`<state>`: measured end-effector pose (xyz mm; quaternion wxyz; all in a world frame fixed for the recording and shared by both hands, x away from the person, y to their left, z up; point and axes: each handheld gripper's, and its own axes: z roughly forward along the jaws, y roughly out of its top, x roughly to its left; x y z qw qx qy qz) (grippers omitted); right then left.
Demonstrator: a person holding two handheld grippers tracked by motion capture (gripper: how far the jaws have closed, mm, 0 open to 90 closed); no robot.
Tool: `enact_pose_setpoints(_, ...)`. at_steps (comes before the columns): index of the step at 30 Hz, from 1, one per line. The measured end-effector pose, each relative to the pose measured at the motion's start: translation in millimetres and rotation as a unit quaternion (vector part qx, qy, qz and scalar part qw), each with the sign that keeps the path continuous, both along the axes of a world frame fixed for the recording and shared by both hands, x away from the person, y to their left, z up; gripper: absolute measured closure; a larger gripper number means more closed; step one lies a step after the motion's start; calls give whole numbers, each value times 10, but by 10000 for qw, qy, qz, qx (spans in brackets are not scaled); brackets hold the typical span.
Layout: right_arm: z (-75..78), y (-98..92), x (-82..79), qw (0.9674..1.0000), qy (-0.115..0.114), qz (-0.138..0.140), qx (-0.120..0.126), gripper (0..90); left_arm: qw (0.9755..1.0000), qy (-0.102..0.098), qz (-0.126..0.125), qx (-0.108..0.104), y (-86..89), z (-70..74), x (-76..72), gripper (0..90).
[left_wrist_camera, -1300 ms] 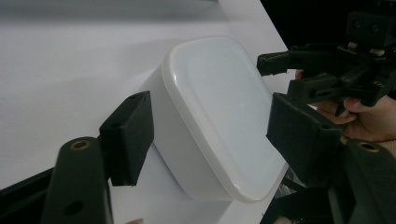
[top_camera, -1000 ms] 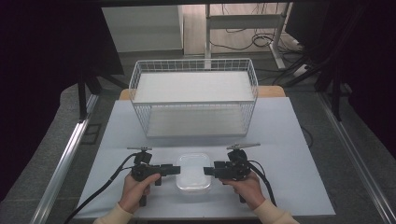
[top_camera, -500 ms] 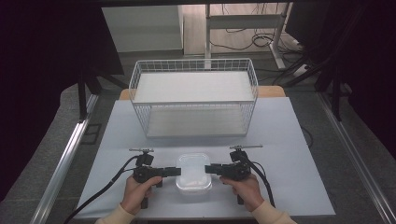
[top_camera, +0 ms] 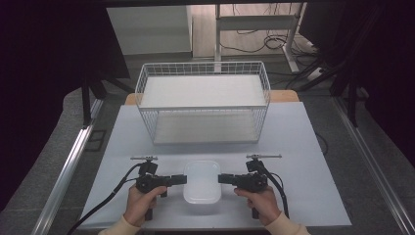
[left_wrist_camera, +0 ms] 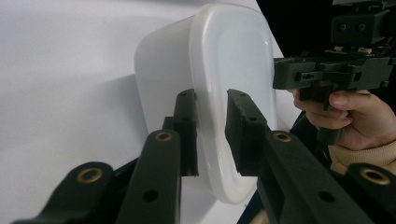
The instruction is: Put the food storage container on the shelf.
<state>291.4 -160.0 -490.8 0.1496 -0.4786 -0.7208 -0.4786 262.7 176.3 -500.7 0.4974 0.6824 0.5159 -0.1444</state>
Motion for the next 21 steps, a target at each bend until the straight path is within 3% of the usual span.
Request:
enact_pose_setpoints(5,47,-13,-19,9999,-120,49,-22,802,9999,-99,-58,-60,16,43,-24,800)
enact_pose_setpoints(9,66,-9,-36,9996,-259,86,-84,803,9998,-156,-104,-29,19,52,-33,801)
enact_pose_setpoints(21,235,-10,-62,9979,-618,206,-53,803,9990,-368,-140,-206,59,163,-48,800)
